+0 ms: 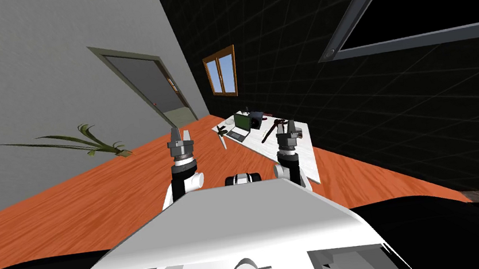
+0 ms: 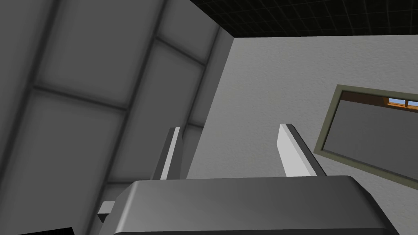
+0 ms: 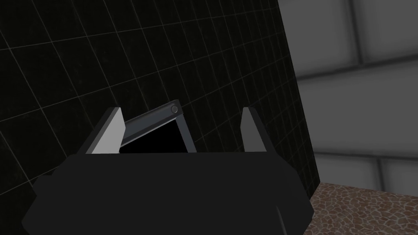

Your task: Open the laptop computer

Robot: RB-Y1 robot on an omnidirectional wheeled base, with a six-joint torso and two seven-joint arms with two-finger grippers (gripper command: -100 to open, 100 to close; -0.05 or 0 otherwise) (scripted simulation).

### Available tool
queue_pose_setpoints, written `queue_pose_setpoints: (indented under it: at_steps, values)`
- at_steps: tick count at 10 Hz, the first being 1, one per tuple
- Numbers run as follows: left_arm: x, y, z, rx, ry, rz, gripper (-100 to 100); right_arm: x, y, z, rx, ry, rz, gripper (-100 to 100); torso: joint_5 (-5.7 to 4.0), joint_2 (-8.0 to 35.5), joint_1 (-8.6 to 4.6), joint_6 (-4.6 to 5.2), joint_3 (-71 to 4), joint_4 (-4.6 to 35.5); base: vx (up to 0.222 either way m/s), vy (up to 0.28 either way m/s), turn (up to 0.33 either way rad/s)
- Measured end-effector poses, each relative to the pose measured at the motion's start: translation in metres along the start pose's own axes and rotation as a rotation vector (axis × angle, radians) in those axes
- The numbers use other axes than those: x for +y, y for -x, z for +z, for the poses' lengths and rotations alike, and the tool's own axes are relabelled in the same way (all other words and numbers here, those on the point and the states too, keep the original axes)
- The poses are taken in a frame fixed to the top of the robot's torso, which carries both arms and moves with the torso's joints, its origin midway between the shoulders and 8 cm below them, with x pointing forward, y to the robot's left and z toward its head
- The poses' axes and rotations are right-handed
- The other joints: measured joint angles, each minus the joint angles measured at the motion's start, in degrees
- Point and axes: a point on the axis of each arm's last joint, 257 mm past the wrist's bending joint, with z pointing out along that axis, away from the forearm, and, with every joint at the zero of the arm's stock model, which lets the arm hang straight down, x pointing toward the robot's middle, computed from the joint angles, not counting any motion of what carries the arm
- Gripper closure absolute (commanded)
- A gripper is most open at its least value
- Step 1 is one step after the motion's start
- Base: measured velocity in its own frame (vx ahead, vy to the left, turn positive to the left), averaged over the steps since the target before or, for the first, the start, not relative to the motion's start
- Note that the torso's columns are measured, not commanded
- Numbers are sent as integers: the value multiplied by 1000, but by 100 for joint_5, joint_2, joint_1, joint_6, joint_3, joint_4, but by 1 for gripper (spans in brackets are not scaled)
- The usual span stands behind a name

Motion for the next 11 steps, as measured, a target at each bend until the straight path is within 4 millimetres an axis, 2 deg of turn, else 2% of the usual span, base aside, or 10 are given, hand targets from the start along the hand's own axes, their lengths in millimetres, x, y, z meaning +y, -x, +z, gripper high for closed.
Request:
queue_pose_setpoints:
  at_steps: [1,2,5,8,11]
  values:
    - [0,0,0,0,0,0,0,0,0,0,0,0,0,-100,0,423,0,0,-846,423,27,22,-38]
    - [0,0,0,0,1,0,0,-3,-2,0,28,-3,-18,-100,1,610,5,0,-1244,610,42,67,-74]
    - [0,0,0,0,1,0,0,-17,-14,-2,134,-22,-115,-100,5,668,18,-1,-1395,684,104,126,-102]
    - [0,0,0,0,1,0,0,-43,-21,-3,243,-44,-267,-100,0,687,0,0,-1386,690,145,167,-151]
    - [0,0,0,0,1,0,0,-71,-20,-5,343,-62,-461,-100,4,692,16,0,-1383,692,163,216,-198]
